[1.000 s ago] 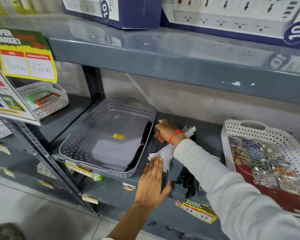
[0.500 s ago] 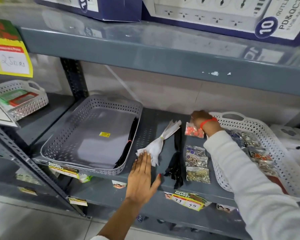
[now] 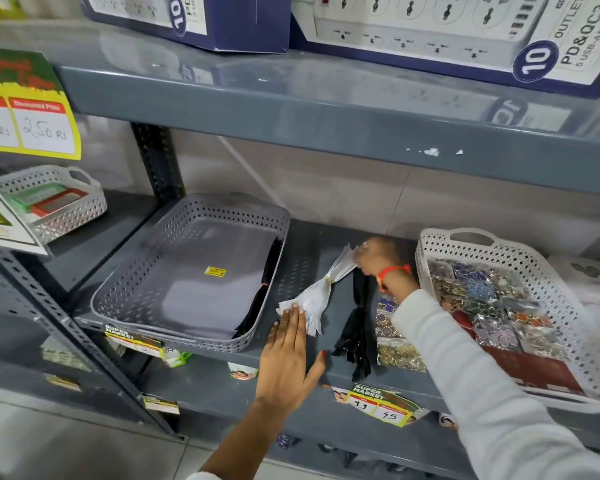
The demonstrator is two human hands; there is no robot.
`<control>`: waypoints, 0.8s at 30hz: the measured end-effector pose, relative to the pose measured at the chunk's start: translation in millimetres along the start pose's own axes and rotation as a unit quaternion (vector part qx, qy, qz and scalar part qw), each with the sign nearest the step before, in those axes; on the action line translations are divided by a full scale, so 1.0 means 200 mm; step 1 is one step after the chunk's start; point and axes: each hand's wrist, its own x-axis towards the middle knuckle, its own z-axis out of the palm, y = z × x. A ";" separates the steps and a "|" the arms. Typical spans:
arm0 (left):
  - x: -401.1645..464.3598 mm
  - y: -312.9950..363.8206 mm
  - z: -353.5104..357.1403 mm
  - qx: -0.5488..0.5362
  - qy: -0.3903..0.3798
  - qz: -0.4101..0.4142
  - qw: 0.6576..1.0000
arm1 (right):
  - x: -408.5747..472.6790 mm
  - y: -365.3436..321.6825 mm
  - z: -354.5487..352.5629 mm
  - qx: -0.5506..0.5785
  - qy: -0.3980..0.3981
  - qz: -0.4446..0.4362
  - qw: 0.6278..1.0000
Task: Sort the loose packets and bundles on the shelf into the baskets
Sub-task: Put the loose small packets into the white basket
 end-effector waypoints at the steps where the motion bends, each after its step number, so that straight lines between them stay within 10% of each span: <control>1: 0.00 0.00 0.00 0.001 0.002 0.001 1.000 | -0.02 -0.03 0.04 -0.011 -0.051 0.001 0.999; 4: 0.00 0.00 0.00 0.001 0.002 0.002 1.000 | -0.11 -0.09 0.13 -0.036 -0.142 0.031 0.989; 24: 0.01 -0.02 -0.01 -0.026 -0.017 0.074 0.997 | 0.12 -0.37 0.39 0.055 -0.083 -0.040 0.994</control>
